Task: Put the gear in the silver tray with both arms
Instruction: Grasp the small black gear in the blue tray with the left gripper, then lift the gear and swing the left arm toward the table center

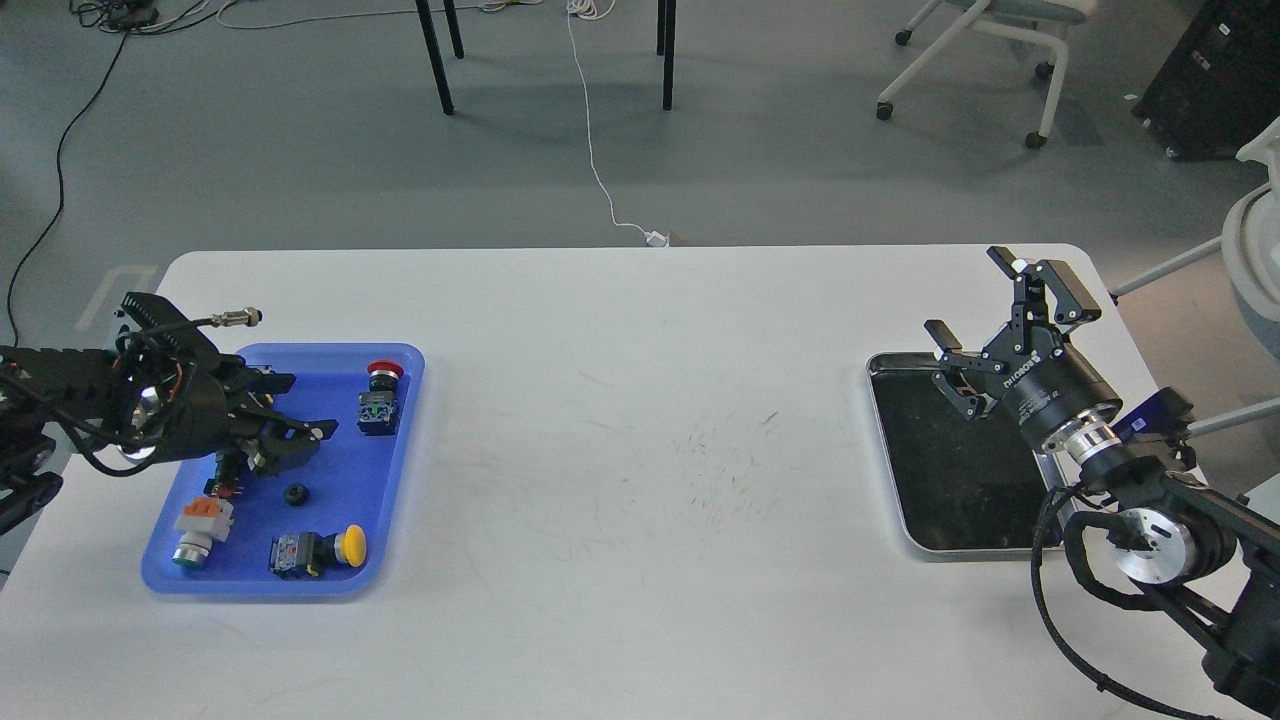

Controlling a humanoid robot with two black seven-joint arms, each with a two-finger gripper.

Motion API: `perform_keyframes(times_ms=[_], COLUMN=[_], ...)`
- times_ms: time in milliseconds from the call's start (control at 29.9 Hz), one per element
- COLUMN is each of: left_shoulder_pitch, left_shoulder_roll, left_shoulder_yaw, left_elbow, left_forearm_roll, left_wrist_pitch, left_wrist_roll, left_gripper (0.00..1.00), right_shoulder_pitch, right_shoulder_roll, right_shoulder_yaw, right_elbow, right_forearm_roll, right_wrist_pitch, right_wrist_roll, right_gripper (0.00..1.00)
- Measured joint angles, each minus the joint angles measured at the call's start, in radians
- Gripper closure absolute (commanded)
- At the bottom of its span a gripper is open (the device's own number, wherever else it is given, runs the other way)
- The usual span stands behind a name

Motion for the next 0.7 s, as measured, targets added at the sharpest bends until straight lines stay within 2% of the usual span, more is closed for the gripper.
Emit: perform_keyframes(times_ms=[468, 568, 702], left_shoulder_pitch=[0.002, 0.004, 0.006], left_shoulder_roll=[-0.058, -0.065, -0.066], left_shoulder_yaw=[0.049, 0.054, 0.058], left_elbow=[0.071, 0.083, 0.089], left_forearm_roll=[-0.004, -0.005, -0.004], left_wrist_pitch=[0.002, 0.002, 0.002], left_wrist_roll=[0.000, 0.000, 0.000], left_gripper=[0.39, 0.48, 0.73], right_shoulder_pitch=[0.000, 0.000, 0.000], right_shoulder_roll=[-0.005, -0.005, -0.005], right_shoulder_yaw=[0.000, 0.000, 0.000], right_elbow=[0.000, 0.000, 0.000], right_forearm_roll=[0.000, 0.000, 0.000], right_wrist_pitch=[-0.001, -0.001, -0.001], right_wrist_roll=[0.000, 0.000, 0.000], right_gripper=[0.01, 0.01, 0.01])
